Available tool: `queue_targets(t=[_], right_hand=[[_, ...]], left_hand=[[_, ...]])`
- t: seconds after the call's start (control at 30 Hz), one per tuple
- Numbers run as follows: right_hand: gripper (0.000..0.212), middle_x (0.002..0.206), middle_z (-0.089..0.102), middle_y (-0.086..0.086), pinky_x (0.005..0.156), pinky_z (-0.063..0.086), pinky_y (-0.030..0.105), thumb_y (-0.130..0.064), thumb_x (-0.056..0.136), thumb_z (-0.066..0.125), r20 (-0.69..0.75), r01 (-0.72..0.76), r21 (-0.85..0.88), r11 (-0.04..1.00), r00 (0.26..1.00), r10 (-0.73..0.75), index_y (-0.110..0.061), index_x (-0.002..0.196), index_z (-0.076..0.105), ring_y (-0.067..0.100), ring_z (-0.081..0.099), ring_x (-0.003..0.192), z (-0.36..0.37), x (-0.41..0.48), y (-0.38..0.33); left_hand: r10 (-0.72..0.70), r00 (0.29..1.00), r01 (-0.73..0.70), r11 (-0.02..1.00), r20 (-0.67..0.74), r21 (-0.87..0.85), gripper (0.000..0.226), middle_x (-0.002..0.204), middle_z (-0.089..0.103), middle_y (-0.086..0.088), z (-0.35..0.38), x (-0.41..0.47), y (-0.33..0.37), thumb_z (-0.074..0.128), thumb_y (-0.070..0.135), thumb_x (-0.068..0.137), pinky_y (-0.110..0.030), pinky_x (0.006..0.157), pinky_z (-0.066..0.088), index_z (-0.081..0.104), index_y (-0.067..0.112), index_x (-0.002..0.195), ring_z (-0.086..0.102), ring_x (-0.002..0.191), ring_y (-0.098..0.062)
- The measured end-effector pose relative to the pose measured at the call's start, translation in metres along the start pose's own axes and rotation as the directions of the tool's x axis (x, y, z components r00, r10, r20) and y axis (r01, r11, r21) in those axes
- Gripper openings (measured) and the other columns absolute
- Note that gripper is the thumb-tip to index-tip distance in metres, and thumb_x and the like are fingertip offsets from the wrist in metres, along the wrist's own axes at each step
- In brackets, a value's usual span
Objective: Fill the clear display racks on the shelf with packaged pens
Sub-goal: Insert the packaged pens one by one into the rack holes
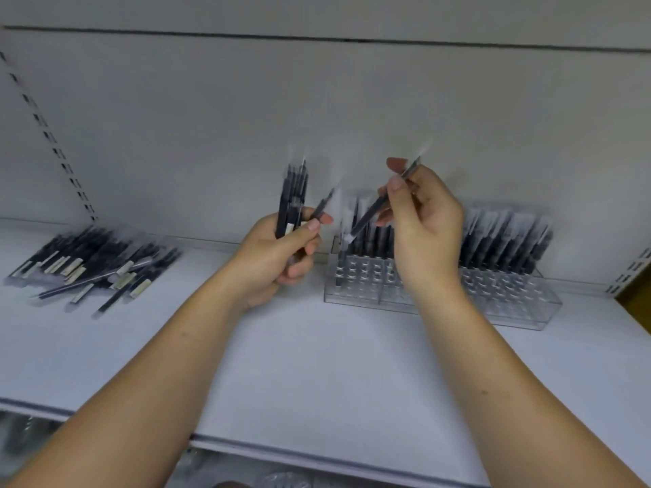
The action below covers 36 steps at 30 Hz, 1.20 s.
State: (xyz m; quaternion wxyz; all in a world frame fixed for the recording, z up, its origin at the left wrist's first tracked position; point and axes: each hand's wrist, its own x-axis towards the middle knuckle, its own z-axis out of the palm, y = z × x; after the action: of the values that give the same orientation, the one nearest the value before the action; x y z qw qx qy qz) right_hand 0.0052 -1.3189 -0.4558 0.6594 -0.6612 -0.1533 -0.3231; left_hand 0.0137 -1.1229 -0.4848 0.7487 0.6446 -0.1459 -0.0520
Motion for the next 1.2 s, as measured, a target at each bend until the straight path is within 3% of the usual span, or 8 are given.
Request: queue_targets(t=[0.1, 0.2, 0.33, 0.5, 0.67, 0.9, 1.07, 1.2], right_hand=[[0.021, 0.083, 0.069, -0.008, 0.073, 0.06, 0.044, -0.014, 0.102, 0.061, 0.049, 0.027, -0.062, 0.998, 0.999, -0.024, -0.032, 0.111, 0.068, 0.015, 0.067, 0.076, 0.001, -0.006, 0.009], [0.014, 0.089, 0.071, -0.001, 0.077, 0.059, 0.046, -0.014, 0.099, 0.067, 0.132, 0.064, -0.133, 0.989, 0.99, -0.046, -0.024, 0.108, 0.071, 0.02, 0.07, 0.082, 0.0, -0.011, 0.016], [0.021, 0.086, 0.069, -0.005, 0.077, 0.058, 0.031, -0.014, 0.094, 0.075, 0.128, 0.036, -0.168, 0.985, 0.992, -0.014, -0.014, 0.114, 0.07, 0.014, 0.069, 0.081, -0.003, -0.019, 0.02], [0.024, 0.083, 0.066, -0.007, 0.073, 0.055, 0.024, -0.013, 0.092, 0.077, 0.162, 0.043, -0.151, 0.988, 0.987, -0.018, -0.024, 0.11, 0.064, 0.016, 0.068, 0.078, -0.001, -0.02, 0.02], [0.021, 0.081, 0.067, -0.004, 0.07, 0.052, 0.019, -0.014, 0.092, 0.077, 0.205, 0.026, -0.186, 0.982, 0.979, 0.013, -0.02, 0.108, 0.065, 0.014, 0.067, 0.076, -0.001, -0.022, 0.023], [0.018, 0.078, 0.068, -0.004, 0.068, 0.053, 0.019, -0.016, 0.087, 0.082, 0.277, 0.003, -0.274, 0.962, 0.958, 0.076, -0.019, 0.096, 0.067, 0.009, 0.064, 0.073, -0.001, -0.026, 0.026], [0.017, 0.077, 0.069, -0.007, 0.066, 0.046, 0.011, -0.021, 0.087, 0.082, 0.308, 0.01, -0.35, 0.937, 0.945, 0.106, -0.022, 0.093, 0.066, 0.006, 0.065, 0.074, -0.002, -0.026, 0.028], [0.017, 0.079, 0.07, -0.008, 0.071, 0.054, 0.019, -0.025, 0.087, 0.082, 0.333, 0.012, -0.408, 0.913, 0.933, 0.136, -0.021, 0.094, 0.068, 0.008, 0.067, 0.076, -0.005, -0.027, 0.028]], left_hand=[[-0.032, 0.999, 0.032, 0.998, 0.006, -0.051, 0.024, 0.069, 0.041, 0.004, -0.006, 0.004, -0.006, 0.057, 0.028, 0.103, -0.02, 0.046, 0.014, 0.065, 0.015, 0.12, 0.024, 0.048, -0.008], [-0.029, 1.0, 0.029, 0.998, -0.004, -0.059, 0.03, 0.066, 0.03, 0.006, -0.006, 0.005, -0.008, 0.058, 0.04, 0.097, -0.022, 0.048, 0.011, 0.063, 0.016, 0.114, 0.019, 0.05, -0.009], [-0.04, 0.999, 0.035, 0.986, -0.027, -0.165, 0.039, 0.065, 0.024, 0.004, -0.007, 0.006, -0.009, 0.05, 0.051, 0.099, -0.019, 0.046, 0.011, 0.061, 0.016, 0.112, 0.015, 0.05, -0.011], [-0.021, 1.0, 0.021, 0.979, 0.002, -0.205, 0.035, 0.066, 0.025, 0.002, -0.008, 0.007, -0.012, 0.042, 0.047, 0.106, -0.018, 0.046, 0.01, 0.059, 0.018, 0.115, 0.017, 0.046, -0.009], [-0.001, 1.0, -0.002, 0.985, -0.017, -0.171, 0.034, 0.067, 0.033, 0.003, -0.005, 0.005, -0.013, 0.038, 0.041, 0.111, -0.02, 0.046, 0.01, 0.058, 0.015, 0.119, 0.024, 0.048, -0.01], [0.026, 1.0, -0.027, 0.992, -0.011, -0.126, 0.027, 0.074, 0.042, 0.002, -0.008, 0.001, -0.012, 0.043, 0.034, 0.111, -0.026, 0.047, 0.015, 0.057, 0.016, 0.125, 0.033, 0.056, -0.013], [0.027, 1.0, -0.027, 0.997, -0.003, -0.066, 0.027, 0.078, 0.045, 0.003, -0.004, -0.002, -0.014, 0.045, 0.034, 0.109, -0.027, 0.05, 0.012, 0.058, 0.018, 0.126, 0.034, 0.057, -0.013], [0.041, 0.999, -0.042, 0.997, -0.02, -0.06, 0.025, 0.079, 0.047, 0.003, -0.002, -0.005, -0.012, 0.044, 0.026, 0.111, -0.029, 0.051, 0.014, 0.059, 0.014, 0.126, 0.034, 0.058, -0.012]])
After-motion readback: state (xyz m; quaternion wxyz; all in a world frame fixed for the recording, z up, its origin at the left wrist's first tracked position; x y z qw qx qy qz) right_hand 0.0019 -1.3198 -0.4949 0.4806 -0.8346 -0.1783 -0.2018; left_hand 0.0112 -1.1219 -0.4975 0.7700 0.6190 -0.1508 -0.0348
